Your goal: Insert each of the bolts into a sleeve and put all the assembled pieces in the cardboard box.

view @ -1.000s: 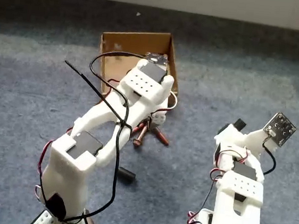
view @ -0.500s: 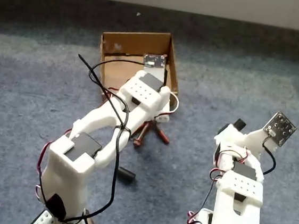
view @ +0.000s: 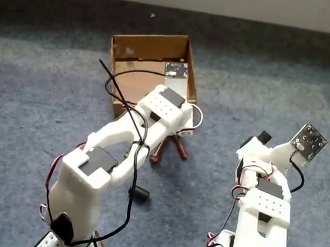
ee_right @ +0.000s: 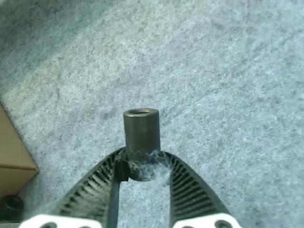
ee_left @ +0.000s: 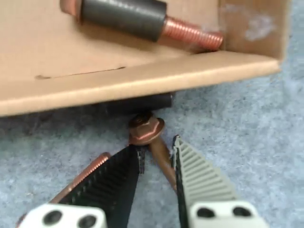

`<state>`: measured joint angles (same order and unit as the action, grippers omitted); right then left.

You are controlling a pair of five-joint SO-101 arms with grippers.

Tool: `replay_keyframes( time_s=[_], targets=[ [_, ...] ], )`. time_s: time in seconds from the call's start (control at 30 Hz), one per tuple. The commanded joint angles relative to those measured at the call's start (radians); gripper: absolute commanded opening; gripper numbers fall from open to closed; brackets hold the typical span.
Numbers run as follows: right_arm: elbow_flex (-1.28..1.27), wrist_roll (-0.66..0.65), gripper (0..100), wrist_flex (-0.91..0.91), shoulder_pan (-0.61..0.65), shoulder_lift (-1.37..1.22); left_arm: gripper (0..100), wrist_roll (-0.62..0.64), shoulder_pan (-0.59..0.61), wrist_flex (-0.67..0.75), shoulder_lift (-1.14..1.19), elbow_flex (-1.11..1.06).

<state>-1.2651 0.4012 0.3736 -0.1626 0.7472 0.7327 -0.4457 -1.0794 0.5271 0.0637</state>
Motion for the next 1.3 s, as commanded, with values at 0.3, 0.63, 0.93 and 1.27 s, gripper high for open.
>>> replay_keyframes(
  time_s=[0.3,0.63,0.93,1.27],
  targets=[
    [0.019,-0.012,0.9,-0.022,0.012,0.035,0,-0.003,0.01,-0.034,0.027,0.068],
    [0.019,-0.012,0.9,-0.022,0.012,0.036,1,-0.094,-0.09,-0.11,-0.191,-0.012],
    [0.013,-0.014,0.7,-0.021,0.053,0.047,0,-0.236,-0.047,0.11,-0.665,-0.414],
    [0.013,-0.084,0.6,0.074,0.185,0.163,0,-0.402,0.05,0.319,-1.021,-0.737]
  ],
)
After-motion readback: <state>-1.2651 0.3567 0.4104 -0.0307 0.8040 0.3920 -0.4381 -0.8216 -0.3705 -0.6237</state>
